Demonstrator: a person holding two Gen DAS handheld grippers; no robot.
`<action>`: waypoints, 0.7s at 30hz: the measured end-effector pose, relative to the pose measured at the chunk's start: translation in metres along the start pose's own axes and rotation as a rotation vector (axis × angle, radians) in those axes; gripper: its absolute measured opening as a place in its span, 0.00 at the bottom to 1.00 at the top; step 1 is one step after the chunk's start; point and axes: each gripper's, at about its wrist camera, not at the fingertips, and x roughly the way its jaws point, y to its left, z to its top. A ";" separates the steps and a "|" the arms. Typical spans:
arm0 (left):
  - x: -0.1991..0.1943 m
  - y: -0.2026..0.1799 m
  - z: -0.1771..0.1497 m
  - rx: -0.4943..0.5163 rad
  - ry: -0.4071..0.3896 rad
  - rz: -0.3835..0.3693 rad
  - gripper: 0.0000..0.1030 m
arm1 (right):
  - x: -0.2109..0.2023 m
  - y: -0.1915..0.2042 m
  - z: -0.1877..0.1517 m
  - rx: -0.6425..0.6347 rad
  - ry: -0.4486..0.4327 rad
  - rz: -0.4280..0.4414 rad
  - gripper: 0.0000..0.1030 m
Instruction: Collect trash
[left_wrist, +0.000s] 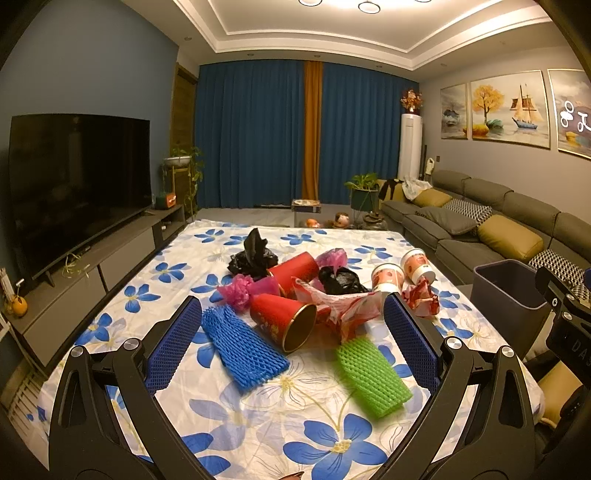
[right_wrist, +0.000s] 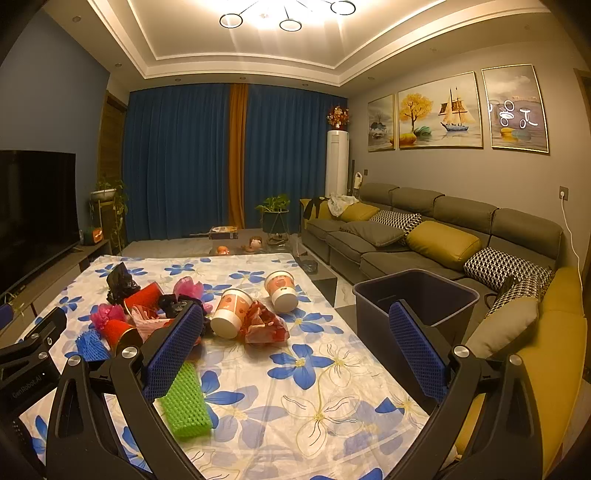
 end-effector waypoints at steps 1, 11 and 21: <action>0.000 0.000 0.000 0.000 0.000 0.000 0.94 | 0.000 0.000 0.000 0.000 0.000 -0.001 0.95; 0.000 0.000 0.000 -0.001 -0.002 0.000 0.94 | 0.000 0.000 -0.001 0.001 -0.002 -0.001 0.95; -0.002 0.001 0.001 -0.001 -0.005 -0.001 0.94 | -0.002 -0.001 0.002 0.004 -0.005 -0.002 0.95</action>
